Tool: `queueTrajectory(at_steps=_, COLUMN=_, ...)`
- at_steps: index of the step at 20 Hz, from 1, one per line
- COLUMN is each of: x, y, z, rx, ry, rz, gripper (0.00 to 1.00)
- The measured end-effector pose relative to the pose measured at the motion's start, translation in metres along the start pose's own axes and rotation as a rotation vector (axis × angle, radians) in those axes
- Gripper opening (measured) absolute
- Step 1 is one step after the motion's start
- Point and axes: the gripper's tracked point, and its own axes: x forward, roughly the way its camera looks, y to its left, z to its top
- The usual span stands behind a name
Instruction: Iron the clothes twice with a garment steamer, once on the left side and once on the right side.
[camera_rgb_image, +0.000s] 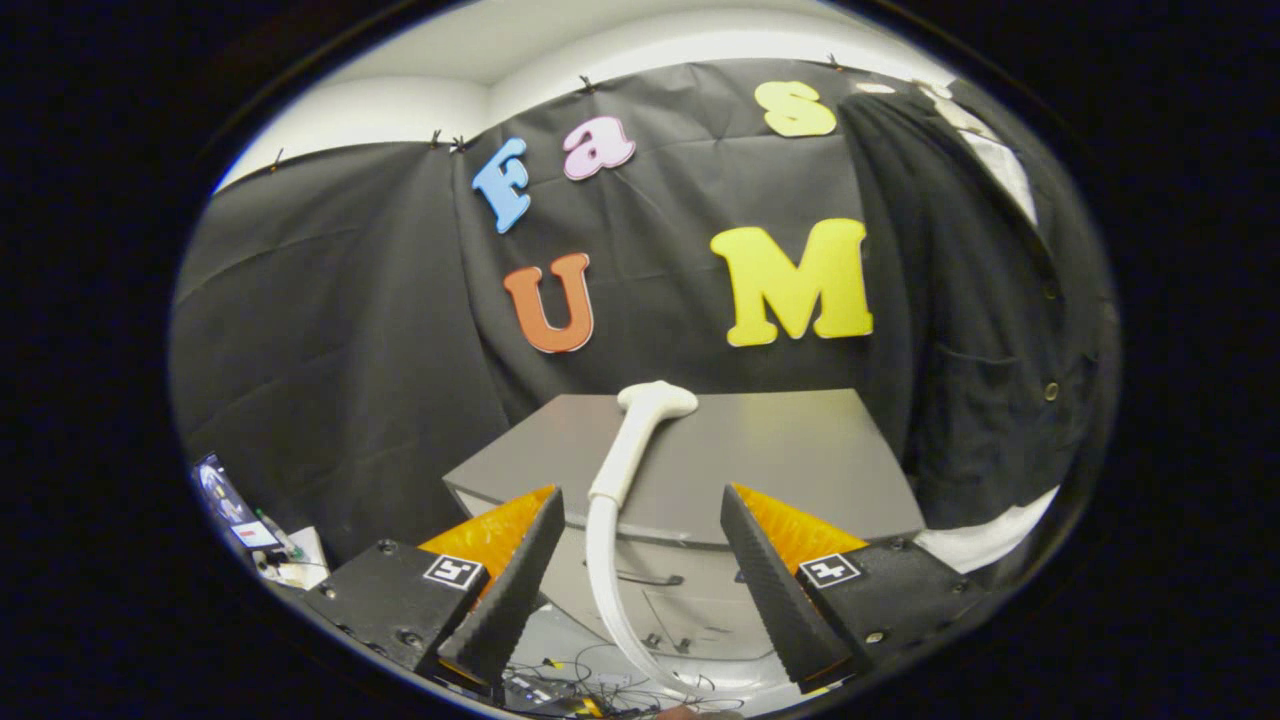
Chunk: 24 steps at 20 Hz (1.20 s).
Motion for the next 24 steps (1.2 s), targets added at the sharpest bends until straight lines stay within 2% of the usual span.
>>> queueTrajectory(at_steps=3, x=0.040, y=0.011, z=0.015, rx=0.004, ry=0.033, rz=0.032, gripper=1.00)
queueTrajectory(at_steps=10, x=0.126, y=0.005, z=0.023, rx=0.032, ry=0.167, rz=0.000, gripper=1.00)
queueTrajectory(at_steps=16, x=0.184, y=-0.004, z=0.001, rx=0.047, ry=0.332, rz=-0.082, gripper=0.97)
queueTrajectory(at_steps=18, x=0.191, y=-0.007, z=-0.009, rx=0.048, ry=0.376, rz=-0.113, gripper=0.96)
queueTrajectory(at_steps=24, x=0.194, y=-0.006, z=-0.010, rx=0.017, ry=0.381, rz=-0.177, gripper=0.92)
